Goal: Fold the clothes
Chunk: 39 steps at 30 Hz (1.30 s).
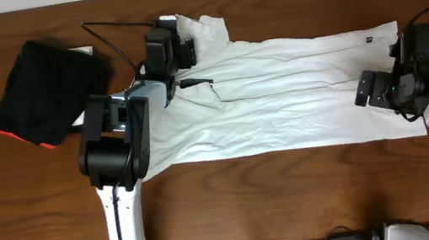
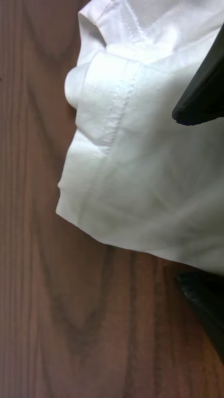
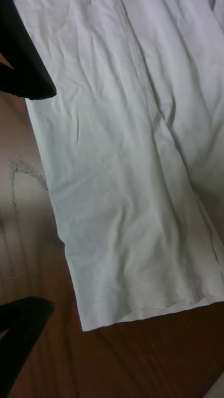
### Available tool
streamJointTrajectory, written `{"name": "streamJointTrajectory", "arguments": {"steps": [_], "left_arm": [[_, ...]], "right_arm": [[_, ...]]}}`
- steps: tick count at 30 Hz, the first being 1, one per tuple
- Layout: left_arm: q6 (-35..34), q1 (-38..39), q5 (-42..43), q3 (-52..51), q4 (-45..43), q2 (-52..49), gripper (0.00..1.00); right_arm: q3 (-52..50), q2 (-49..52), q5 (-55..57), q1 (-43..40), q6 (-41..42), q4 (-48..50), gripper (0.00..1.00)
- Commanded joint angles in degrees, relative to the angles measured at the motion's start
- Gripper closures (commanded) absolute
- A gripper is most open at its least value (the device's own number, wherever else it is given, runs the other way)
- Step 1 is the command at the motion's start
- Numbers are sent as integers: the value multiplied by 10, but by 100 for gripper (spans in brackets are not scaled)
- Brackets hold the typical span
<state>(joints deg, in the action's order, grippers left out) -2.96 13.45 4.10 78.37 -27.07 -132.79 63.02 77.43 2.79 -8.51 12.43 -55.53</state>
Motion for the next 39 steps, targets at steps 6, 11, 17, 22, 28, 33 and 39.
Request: {"name": "streamJointTrajectory", "arguments": {"steps": [6, 11, 17, 22, 28, 33, 39], "left_arm": [[32, 1, -7, 15, 25, -18, 73], [32, 1, -7, 24, 32, -16, 94], [32, 1, -7, 93, 118, 8, 94], [32, 1, -7, 144, 192, 28, 94], [32, 1, -7, 160, 248, 35, 83], [32, 1, -3, 160, 278, 35, 69], [32, 1, 15, 163, 303, 35, 64]], "right_arm": [[-1, 2, 2, -3, 4, 0, 1], [-1, 2, 2, -3, 4, 0, 1], [-1, 2, 2, -3, 4, 0, 1], [-1, 2, 2, -3, 4, 0, 1], [-1, 2, 2, -3, 4, 0, 1], [-1, 2, 2, -3, 4, 0, 1], [-1, 2, 2, -3, 4, 0, 1]]}}
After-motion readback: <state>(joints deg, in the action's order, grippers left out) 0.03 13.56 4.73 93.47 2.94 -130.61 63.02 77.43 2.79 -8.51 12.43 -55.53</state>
